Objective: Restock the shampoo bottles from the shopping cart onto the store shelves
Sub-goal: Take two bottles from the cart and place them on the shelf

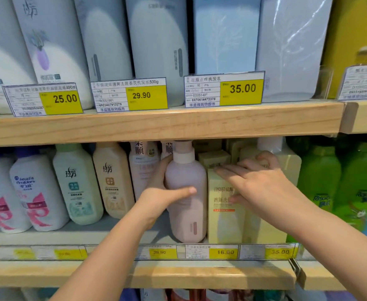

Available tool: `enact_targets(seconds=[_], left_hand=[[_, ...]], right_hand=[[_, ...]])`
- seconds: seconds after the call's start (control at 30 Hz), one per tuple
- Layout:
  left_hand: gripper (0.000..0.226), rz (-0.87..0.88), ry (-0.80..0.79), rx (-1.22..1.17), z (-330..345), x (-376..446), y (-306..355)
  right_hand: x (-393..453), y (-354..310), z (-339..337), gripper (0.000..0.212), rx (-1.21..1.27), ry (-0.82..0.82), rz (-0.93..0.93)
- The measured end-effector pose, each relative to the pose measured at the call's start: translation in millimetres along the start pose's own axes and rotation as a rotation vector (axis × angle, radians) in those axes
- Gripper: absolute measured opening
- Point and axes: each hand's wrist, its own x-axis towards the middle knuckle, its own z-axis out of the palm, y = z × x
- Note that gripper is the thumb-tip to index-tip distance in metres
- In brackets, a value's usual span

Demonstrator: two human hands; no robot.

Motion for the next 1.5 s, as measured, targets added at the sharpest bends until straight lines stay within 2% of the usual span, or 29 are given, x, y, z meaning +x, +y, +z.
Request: enact_targets(seconds=[0.07, 0.17, 0.37, 0.6, 0.83, 1.2, 1.3, 1.4, 1.5], left_hand=[[0.093, -0.098, -0.007, 0.035, -2.3, -1.7, -12.9], [0.057, -0.212, -0.034, 0.055, 0.5, -7.9, -29.5], [0.03, -0.304, -0.062, 0.14, -4.0, -14.8, -37.4], [0.047, -0.245, 0.038, 0.084, 1.5, -25.1, -45.6], [0.041, -0.249, 0.007, 0.089, 0.7, -23.4, -48.8], [0.045, -0.244, -0.008, 0.046, 1.7, -24.5, -51.3], [0.061, -0.262, -0.014, 0.066, 1.5, -25.6, -52.1], [0.04, -0.236, -0.031, 0.046, 2.6, -28.0, -50.9], [0.041, -0.218, -0.039, 0.045, 2.6, -28.0, -50.5]], right_hand=[[1.4, 0.0, 0.6, 0.074, 0.029, 0.017, 0.002], [1.9, 1.2, 4.5, 0.074, 0.036, 0.063, -0.007], [3.0, 1.4, 12.7, 0.067, 0.027, 0.179, -0.024], [1.3, 1.3, 16.2, 0.068, -0.098, 0.23, -0.044], [1.9, -3.2, 13.8, 0.059, -0.085, 0.205, 0.0], [-4.0, -3.8, 12.2, 0.066, -0.104, 0.157, -0.011], [-9.1, -6.1, 15.1, 0.07, -0.034, 0.126, 0.008], [-17.6, -10.0, 15.7, 0.073, 0.004, 0.091, 0.025], [-24.6, -11.7, 15.9, 0.076, 0.033, 0.062, 0.023]])
